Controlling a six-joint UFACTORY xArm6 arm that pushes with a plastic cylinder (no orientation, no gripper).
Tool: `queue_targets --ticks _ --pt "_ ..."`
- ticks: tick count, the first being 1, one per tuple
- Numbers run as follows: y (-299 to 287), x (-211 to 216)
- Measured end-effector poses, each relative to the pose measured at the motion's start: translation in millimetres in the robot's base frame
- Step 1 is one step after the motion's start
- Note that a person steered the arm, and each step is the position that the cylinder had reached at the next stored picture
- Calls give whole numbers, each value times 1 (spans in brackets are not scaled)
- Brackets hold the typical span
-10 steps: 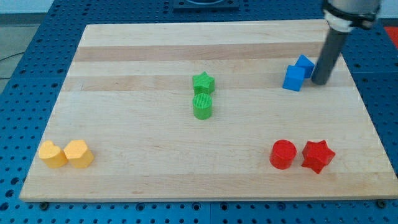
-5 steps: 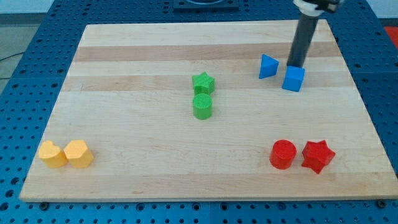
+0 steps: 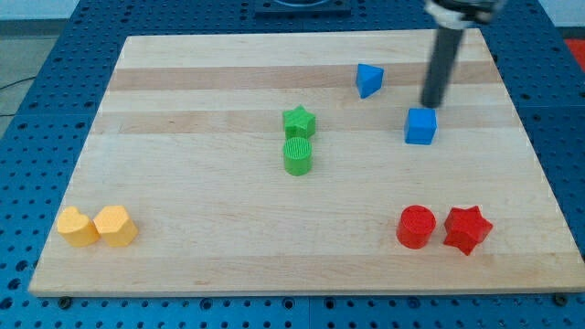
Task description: Separate the blue blocks
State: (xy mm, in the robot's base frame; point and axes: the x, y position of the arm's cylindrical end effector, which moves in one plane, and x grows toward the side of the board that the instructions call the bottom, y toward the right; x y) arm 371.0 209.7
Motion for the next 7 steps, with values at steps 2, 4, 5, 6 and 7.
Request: queue_targets --ticks 2,4,5,6,7 --pt "-72 32" --pt "-31 68" --pt "-75 79" --pt "-100 80" --pt "-134 76"
